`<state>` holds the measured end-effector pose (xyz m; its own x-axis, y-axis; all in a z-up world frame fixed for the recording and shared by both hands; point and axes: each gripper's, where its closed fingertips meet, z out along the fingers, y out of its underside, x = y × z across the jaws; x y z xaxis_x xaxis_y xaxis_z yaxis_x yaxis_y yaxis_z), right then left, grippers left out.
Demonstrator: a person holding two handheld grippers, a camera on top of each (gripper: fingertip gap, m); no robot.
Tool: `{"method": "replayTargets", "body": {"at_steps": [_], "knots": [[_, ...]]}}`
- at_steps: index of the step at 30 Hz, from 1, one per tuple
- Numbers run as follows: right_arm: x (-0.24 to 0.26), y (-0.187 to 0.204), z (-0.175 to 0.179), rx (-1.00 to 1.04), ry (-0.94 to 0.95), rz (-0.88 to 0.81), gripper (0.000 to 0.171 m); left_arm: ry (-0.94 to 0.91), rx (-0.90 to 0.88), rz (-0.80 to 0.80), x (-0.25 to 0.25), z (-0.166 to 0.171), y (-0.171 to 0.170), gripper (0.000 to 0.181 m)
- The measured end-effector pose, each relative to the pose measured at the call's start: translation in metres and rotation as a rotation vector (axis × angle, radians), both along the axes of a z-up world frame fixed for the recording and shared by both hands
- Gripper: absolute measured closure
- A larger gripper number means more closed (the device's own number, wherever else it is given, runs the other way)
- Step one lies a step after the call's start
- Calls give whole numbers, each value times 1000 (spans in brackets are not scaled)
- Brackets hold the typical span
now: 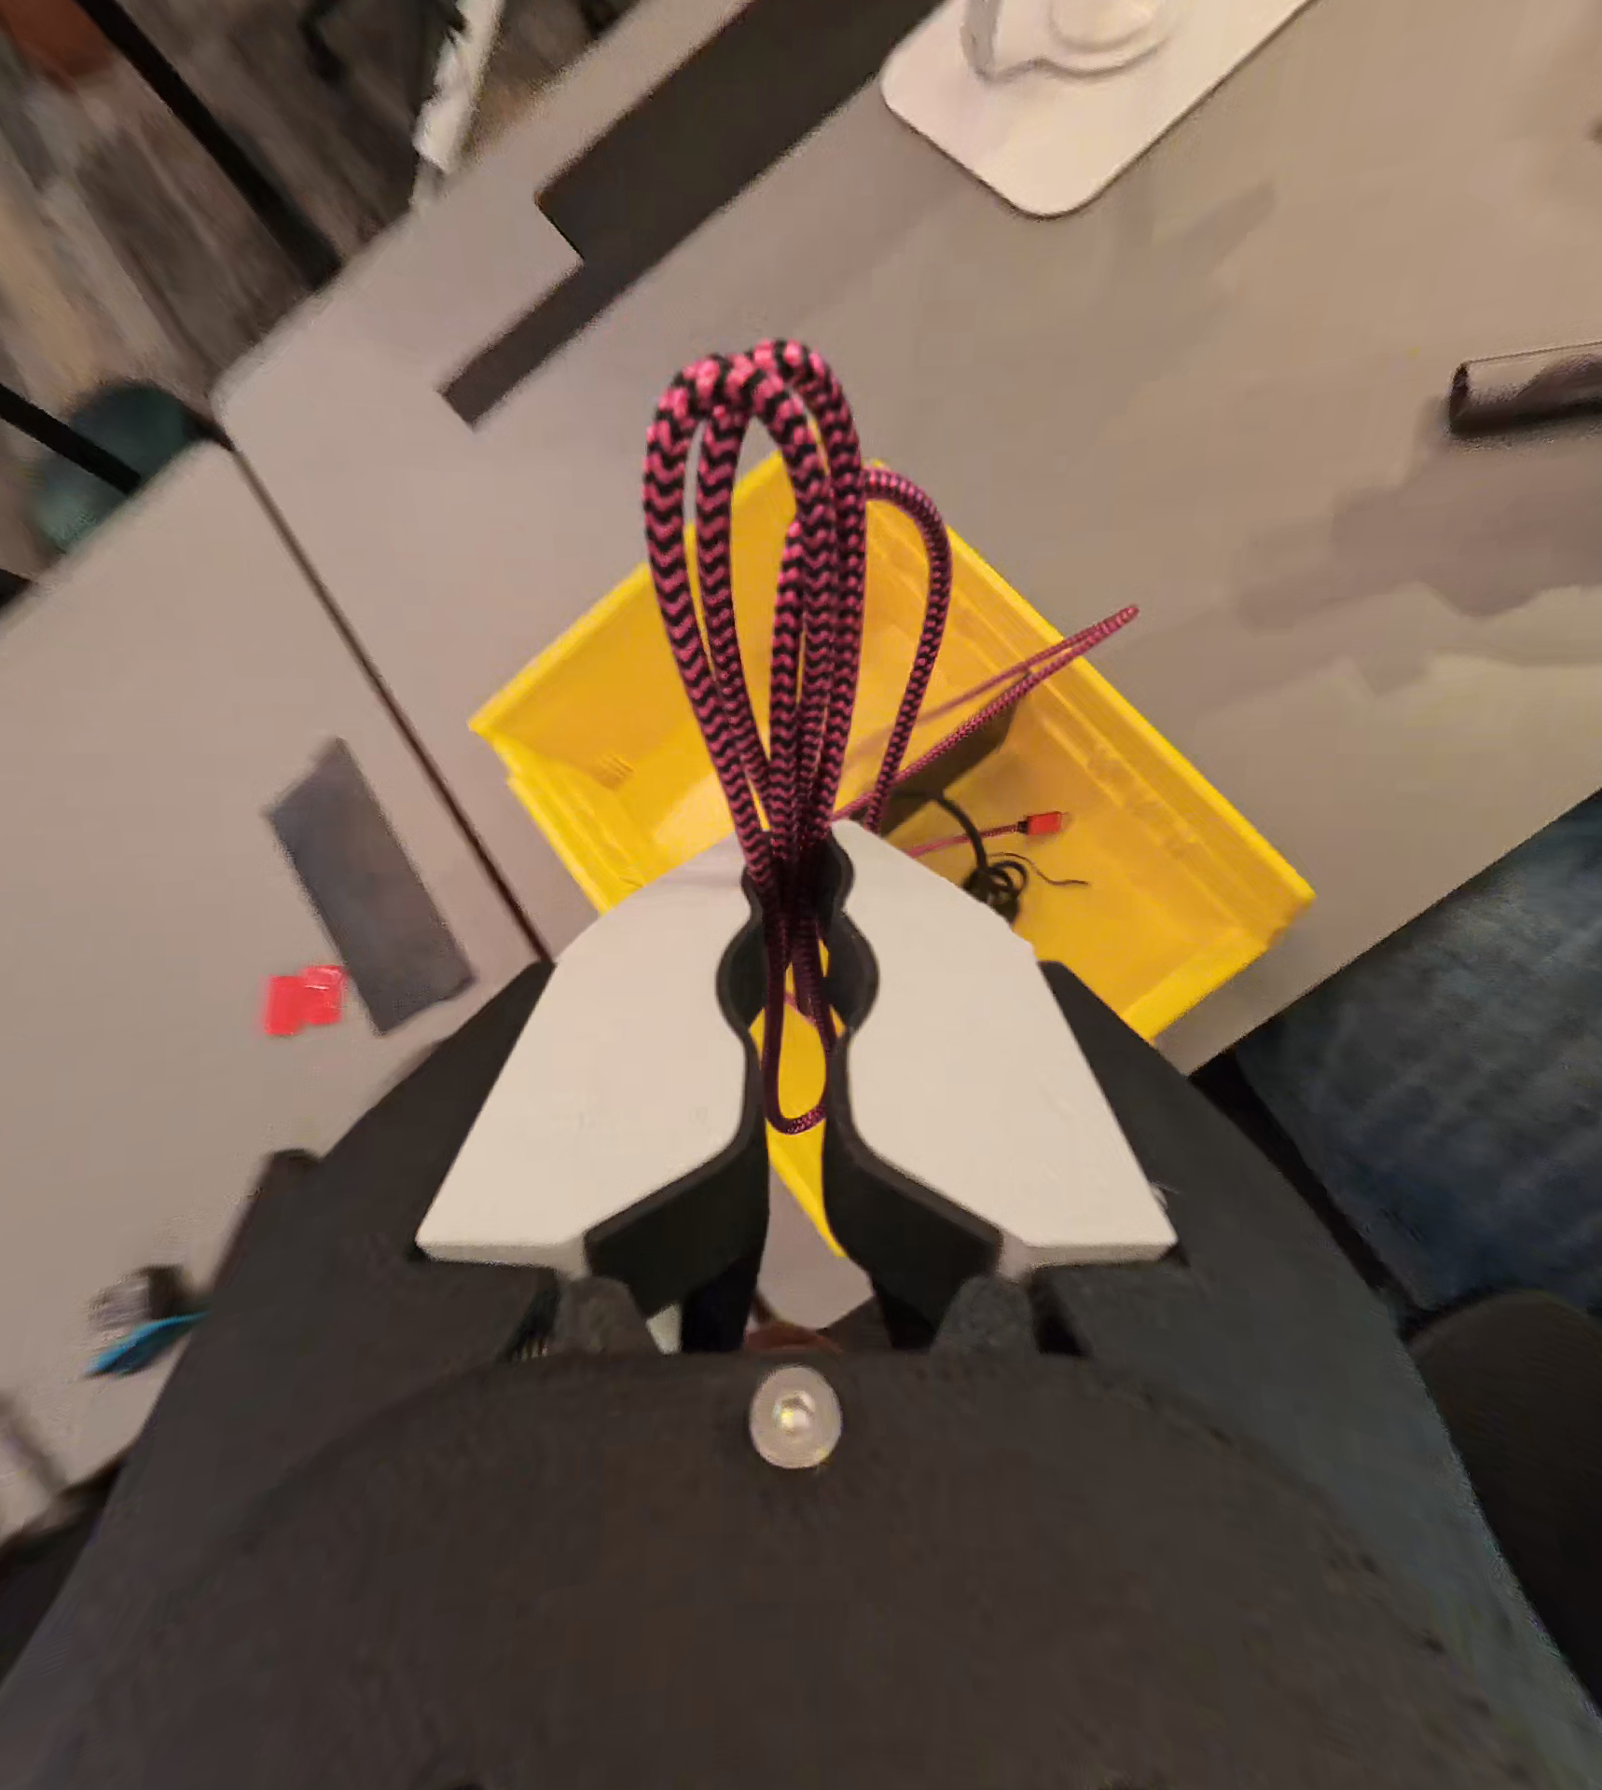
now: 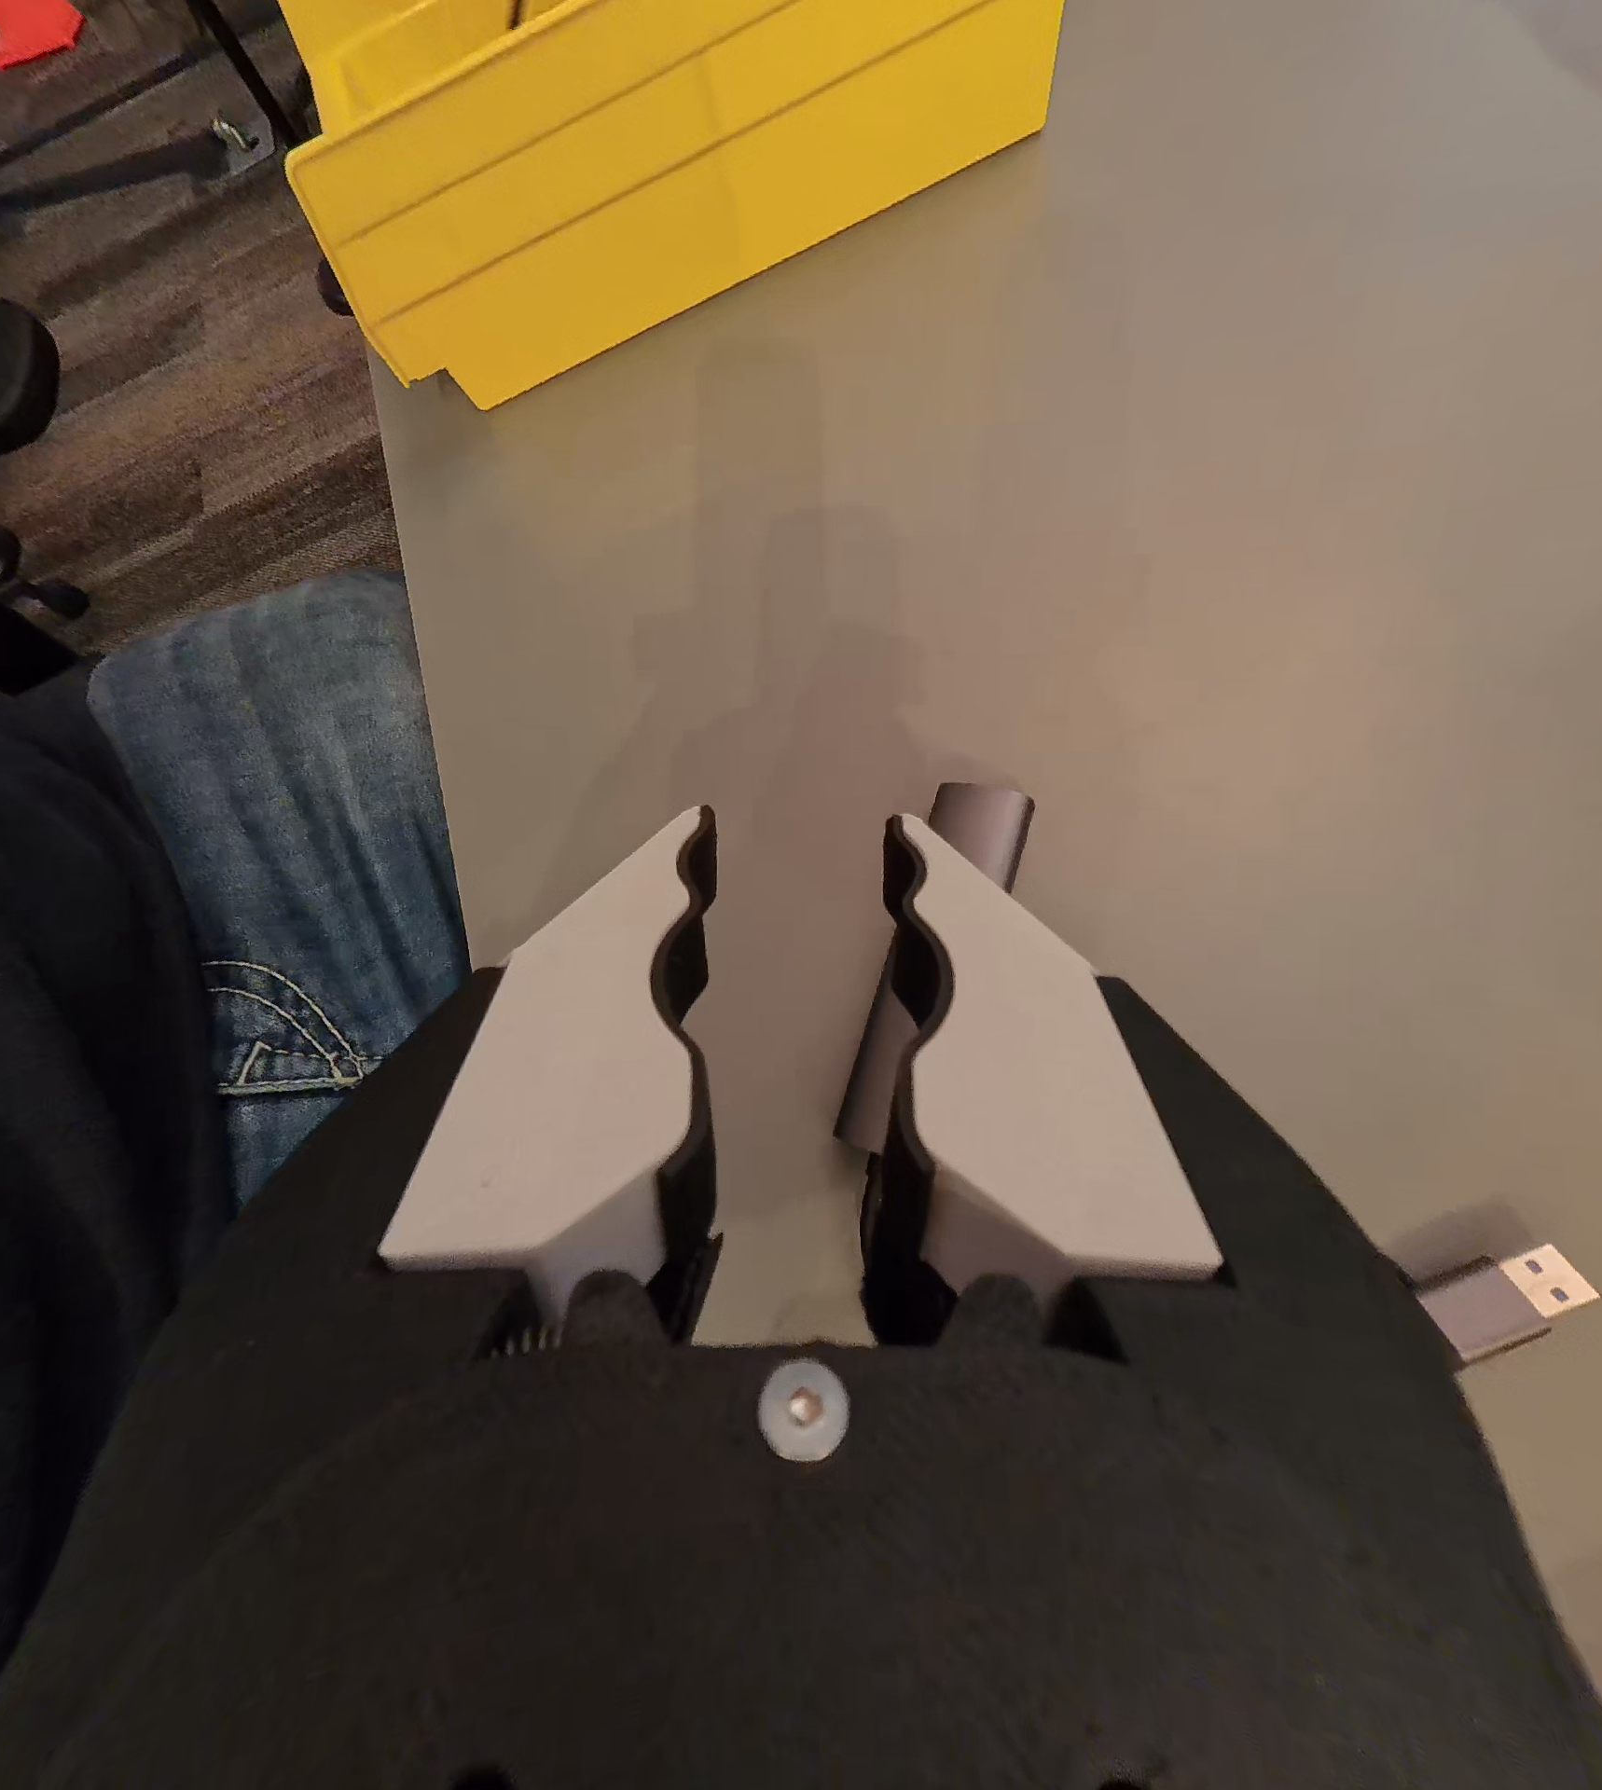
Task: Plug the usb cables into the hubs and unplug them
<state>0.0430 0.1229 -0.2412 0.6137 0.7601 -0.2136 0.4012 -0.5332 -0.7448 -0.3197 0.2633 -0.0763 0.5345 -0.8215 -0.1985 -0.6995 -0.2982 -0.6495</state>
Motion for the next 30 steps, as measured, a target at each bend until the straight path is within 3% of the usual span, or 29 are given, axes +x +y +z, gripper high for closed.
{"method": "replayTargets", "body": {"at_steps": [4, 8, 13, 16, 24, 30], "knots": [[3, 0, 0, -3, 3, -8, 138, 60, -138, 23, -14, -61, 5, 175], [2, 0, -2, -8, 8, -9, 139, 125, -212, 19, -18, -102, 5, 175], [2, 0, -6, -18, 2, -5, 138, 254, -125, 0, -15, -109, 9, 174], [5, 1, -5, -20, 5, -12, 139, 254, -10, 16, -12, -65, 19, 175], [1, 2, -9, -28, 17, -4, 139, 246, 373, 63, -14, 128, 22, 175], [1, 1, -6, -20, 27, -3, 139, 242, 542, 44, 2, 210, 3, 175]]}}
